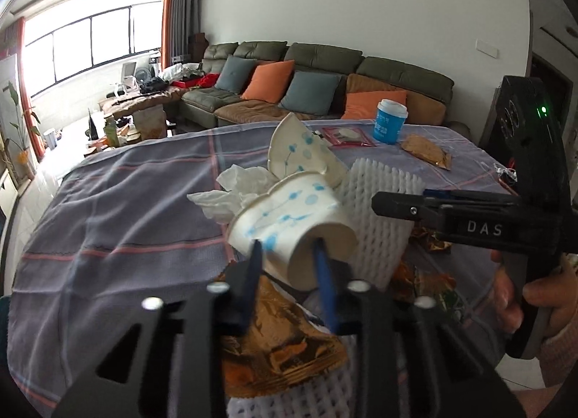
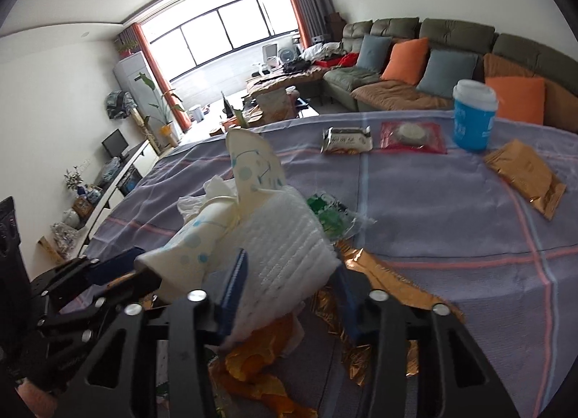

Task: Collect trash
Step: 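Grasp the white paper cup with the left tool while the right tool grasps the white foam net, then carry the cup and foam net to the teal bin and release both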

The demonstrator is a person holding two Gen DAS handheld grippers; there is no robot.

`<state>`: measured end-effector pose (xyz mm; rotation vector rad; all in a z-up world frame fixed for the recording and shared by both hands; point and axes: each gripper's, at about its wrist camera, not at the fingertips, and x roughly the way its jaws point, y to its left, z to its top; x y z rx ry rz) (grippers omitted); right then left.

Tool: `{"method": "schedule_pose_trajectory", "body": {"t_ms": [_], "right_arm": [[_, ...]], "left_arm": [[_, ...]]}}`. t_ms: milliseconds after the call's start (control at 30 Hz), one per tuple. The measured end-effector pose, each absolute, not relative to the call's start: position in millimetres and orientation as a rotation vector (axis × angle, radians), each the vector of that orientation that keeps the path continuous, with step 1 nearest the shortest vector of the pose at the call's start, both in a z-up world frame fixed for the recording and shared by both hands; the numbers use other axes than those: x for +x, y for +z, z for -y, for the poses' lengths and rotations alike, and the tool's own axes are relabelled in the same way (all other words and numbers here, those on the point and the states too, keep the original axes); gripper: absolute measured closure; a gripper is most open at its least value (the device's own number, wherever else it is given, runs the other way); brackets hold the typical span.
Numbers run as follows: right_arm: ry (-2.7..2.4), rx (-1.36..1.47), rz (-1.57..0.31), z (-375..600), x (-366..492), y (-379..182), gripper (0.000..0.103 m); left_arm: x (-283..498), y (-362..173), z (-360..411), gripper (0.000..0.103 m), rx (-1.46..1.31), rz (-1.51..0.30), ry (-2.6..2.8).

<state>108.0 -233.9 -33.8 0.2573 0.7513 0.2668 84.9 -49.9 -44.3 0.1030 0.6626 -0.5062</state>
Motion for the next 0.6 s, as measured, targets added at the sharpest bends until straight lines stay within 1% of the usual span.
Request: {"method": "schedule_pose_trajectory", "body": {"t_ms": [33, 67, 167, 233, 267, 400, 600], "right_arm": [[0.275, 0.253, -0.746, 233.8, 107.0, -32.6, 0.071], [0.281, 0.25, -0.739, 233.3, 105.8, -30.8, 0.075], [0.31, 0.242, -0.72, 231.0, 101.8, -22.5, 0.082], [0.333, 0.234, -0.705, 227.9, 100.0, -15.3, 0.084], [0.343, 0.228, -0.694, 225.7, 98.6, -11.1, 0.087], [0.379, 0.196, -0.639, 216.0, 92.4, 9.9, 0.089], [0.415, 0.156, -0.577, 203.0, 90.3, 38.4, 0.09]], "left_arm": [[85.5, -44.4, 49.7, 0.086, 0.103, -0.662, -0.51], [85.3, -43.8, 49.5, 0.092, 0.103, -0.655, -0.513], [83.6, -39.7, 48.4, 0.094, 0.098, -0.629, -0.528], [81.6, -35.6, 47.8, 0.095, 0.09, -0.612, -0.548], [80.2, -33.3, 46.4, 0.095, 0.09, -0.604, -0.549], [75.9, -20.4, 38.5, 0.095, 0.074, -0.563, -0.558], [69.3, 1.2, 15.2, 0.096, 0.029, -0.512, -0.521]]}}
